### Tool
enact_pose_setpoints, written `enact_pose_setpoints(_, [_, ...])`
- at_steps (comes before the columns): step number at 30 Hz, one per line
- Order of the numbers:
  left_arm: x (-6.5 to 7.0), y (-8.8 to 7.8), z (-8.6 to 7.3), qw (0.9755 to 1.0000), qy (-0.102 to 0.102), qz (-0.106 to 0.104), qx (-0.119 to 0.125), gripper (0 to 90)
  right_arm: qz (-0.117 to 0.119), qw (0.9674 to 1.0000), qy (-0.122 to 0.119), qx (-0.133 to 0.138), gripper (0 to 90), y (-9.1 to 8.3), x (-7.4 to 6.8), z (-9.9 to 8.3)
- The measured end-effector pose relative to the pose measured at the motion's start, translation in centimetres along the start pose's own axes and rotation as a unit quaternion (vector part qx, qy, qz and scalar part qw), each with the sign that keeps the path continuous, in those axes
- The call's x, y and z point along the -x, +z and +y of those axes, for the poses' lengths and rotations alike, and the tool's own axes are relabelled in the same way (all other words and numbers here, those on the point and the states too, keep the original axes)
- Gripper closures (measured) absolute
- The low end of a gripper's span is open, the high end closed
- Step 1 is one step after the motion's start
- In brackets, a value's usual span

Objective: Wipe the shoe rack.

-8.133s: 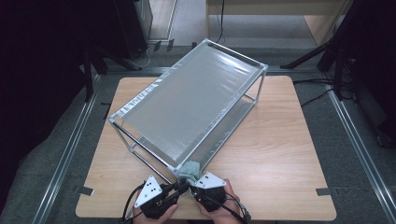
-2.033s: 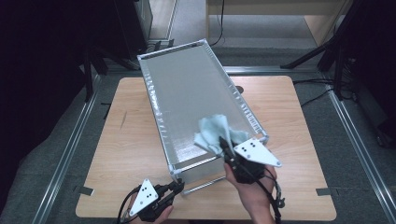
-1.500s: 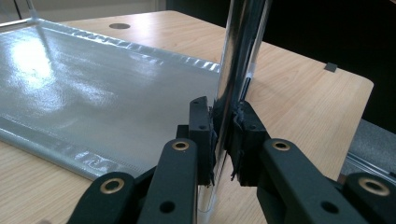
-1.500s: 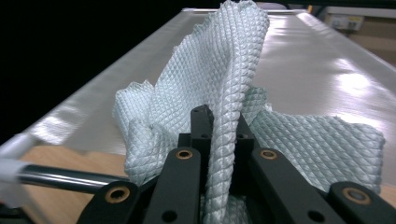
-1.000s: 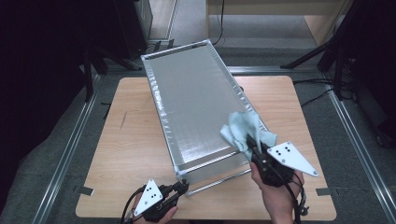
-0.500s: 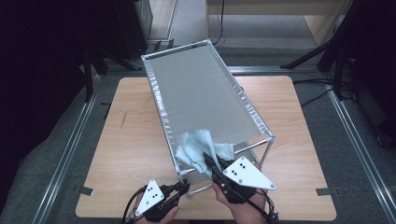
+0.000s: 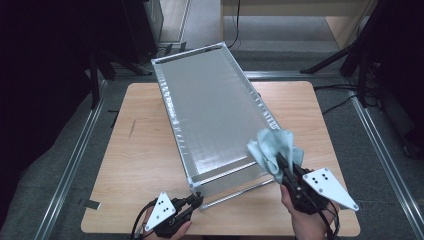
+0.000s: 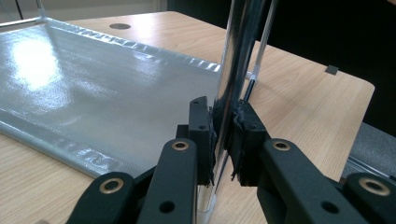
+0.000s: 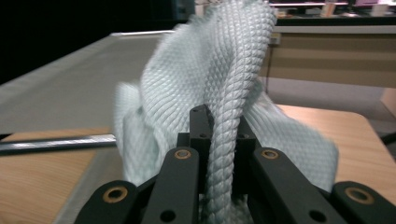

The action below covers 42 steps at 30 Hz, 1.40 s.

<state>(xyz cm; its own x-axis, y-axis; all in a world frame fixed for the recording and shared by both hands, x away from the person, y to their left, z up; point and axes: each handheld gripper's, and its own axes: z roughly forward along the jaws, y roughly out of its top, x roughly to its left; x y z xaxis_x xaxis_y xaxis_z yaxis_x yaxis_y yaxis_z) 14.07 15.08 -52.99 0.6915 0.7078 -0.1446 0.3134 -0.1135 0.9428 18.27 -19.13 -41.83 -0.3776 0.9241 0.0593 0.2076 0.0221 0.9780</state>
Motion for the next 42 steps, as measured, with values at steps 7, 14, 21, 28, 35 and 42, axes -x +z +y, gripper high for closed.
enact_pose_setpoints(7, [-0.1,0.0,0.0,1.0,0.001,-0.003,0.0,80.4,-0.036,0.9981,-0.026,-0.042,84.7,0.3,0.6,-3.1])
enact_pose_setpoints(14, [-0.1,0.0,0.0,1.0,0.003,-0.003,-0.001,80.5,-0.036,0.9865,-0.058,-0.149,84.9,4.4,0.4,-7.9])
enact_pose_setpoints(21, [-0.2,0.0,0.0,1.0,0.002,-0.004,-0.001,80.4,-0.051,0.9704,-0.042,-0.232,84.9,7.1,1.6,-11.2])
enact_pose_setpoints(28, [-0.1,0.1,0.0,1.0,-0.003,-0.005,0.0,80.3,-0.015,0.9714,-0.023,-0.236,84.9,7.4,-0.4,-11.4])
enact_pose_setpoints(35, [-0.1,0.1,0.0,1.0,-0.006,-0.004,0.001,80.3,0.061,0.9671,-0.054,-0.241,84.4,8.1,-6.2,-12.2])
enact_pose_setpoints(42, [-0.1,0.1,0.0,1.0,-0.006,-0.004,0.001,80.3,0.135,0.9572,-0.067,-0.247,83.1,8.3,-11.0,-12.6])
